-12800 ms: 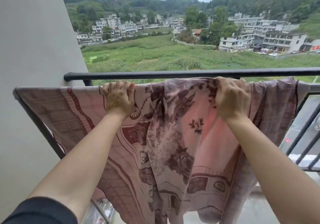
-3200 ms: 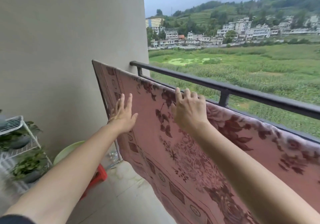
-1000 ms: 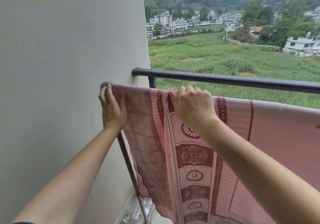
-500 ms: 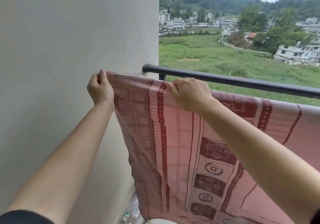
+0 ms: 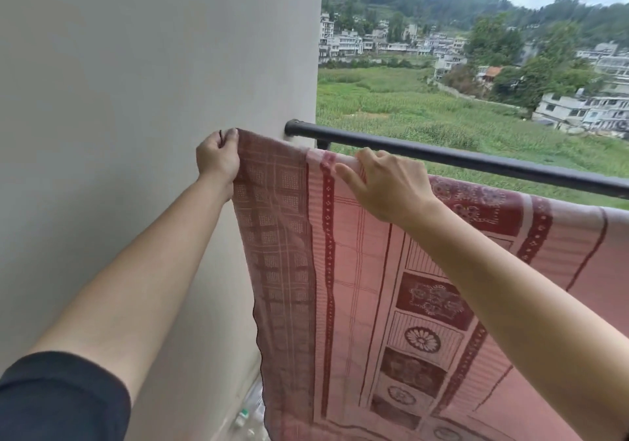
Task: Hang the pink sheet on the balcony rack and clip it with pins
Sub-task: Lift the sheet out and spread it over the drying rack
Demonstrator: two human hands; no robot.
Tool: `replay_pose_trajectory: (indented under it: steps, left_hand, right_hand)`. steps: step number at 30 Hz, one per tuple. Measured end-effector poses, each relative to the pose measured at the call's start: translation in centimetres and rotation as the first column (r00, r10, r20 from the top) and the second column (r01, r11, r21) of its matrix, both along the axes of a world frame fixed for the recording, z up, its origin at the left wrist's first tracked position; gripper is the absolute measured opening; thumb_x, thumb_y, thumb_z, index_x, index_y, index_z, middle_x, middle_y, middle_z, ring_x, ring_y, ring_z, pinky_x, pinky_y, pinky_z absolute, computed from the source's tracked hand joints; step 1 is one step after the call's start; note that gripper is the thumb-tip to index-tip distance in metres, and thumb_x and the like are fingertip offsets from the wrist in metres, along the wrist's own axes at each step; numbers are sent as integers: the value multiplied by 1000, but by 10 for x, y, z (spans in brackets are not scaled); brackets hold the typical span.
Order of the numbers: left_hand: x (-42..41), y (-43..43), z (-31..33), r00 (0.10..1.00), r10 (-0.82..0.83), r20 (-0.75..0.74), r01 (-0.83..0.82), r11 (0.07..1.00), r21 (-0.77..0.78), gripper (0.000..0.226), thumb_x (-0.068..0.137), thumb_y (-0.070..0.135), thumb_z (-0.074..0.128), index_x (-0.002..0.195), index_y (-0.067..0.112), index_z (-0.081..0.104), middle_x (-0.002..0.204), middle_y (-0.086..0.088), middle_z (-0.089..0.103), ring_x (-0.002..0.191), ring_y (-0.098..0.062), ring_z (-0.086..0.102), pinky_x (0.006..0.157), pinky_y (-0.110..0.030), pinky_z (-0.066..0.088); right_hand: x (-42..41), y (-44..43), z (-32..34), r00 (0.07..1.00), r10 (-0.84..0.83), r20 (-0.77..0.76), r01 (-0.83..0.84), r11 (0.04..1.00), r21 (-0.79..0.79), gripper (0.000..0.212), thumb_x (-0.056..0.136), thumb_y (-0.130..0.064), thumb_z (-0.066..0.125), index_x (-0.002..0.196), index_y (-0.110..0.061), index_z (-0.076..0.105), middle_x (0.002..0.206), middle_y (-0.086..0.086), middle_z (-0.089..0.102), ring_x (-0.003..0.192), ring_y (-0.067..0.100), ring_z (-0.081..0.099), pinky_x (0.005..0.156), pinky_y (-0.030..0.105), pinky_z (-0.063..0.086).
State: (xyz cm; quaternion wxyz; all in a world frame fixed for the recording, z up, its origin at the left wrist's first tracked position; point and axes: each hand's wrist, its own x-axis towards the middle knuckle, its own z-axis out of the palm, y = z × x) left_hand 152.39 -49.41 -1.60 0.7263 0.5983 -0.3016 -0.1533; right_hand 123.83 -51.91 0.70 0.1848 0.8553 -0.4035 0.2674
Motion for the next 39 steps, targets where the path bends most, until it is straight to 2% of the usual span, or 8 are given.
replay_pose_trajectory:
  steps: [7,10,17,24,27,30,35,39]
  left_hand:
    - [7,-23,-16,994,27,110,-55,965,257,29,87,39,65,69,20,53,74,3,53,69,-14,46,64,-27,38]
    - [5,-28,-36,999,-3,50,-9,971,238,21,87,39,66,82,19,64,79,1,63,76,-15,56,69,-28,44]
    - [17,-27,-10,935,229,270,-285,940,190,28,88,40,61,87,13,68,93,-7,72,90,-24,67,78,-32,51]
    - [-16,-20,16,864,329,381,-418,890,181,44,93,45,42,122,14,54,129,-9,54,122,-27,47,100,-40,36]
    - [-51,-12,24,590,204,781,-336,942,8,45,99,46,32,104,14,63,112,-13,61,106,-30,53,91,-43,36]
    - [-102,-5,29,300,112,947,-143,987,-71,51,102,43,28,81,12,63,80,-11,65,74,-24,55,71,-34,33]
    - [-201,-5,30,79,-50,996,21,999,48,59,103,48,18,105,14,67,98,-6,72,85,-23,64,79,-34,40]
    - [-272,-8,27,-10,-130,992,84,988,130,62,102,50,20,119,11,65,111,-10,71,98,-29,66,86,-41,43]
  right_hand:
    - [-19,0,-6,994,-92,-57,85,989,-117,57,100,-64,25,103,-17,57,79,-1,55,63,19,54,56,30,39]
    - [-20,0,-7,995,-75,-66,67,990,-127,54,100,-62,30,103,-16,58,87,3,63,71,23,60,61,33,44]
    - [-17,-1,-6,992,-75,-106,60,989,-138,51,101,-58,36,103,-13,58,89,4,65,73,25,63,62,35,48]
    - [-28,4,-7,988,-83,-129,67,990,-124,55,101,-60,26,110,-15,57,93,4,66,78,24,63,69,37,48]
    - [-45,6,-7,989,-120,-86,111,988,-104,60,102,-61,20,105,-17,60,89,4,67,74,23,64,65,34,43]
    - [-82,6,-7,977,-208,-40,204,974,-101,64,102,-62,19,96,-17,63,87,3,70,74,24,66,68,35,48]
    - [-167,15,-15,948,-315,55,319,939,-130,57,104,-55,27,94,-15,66,82,4,69,72,27,66,69,37,47]
    - [-244,27,-22,930,-365,49,368,919,-141,52,105,-51,29,127,-15,60,114,11,69,102,33,64,93,46,45]
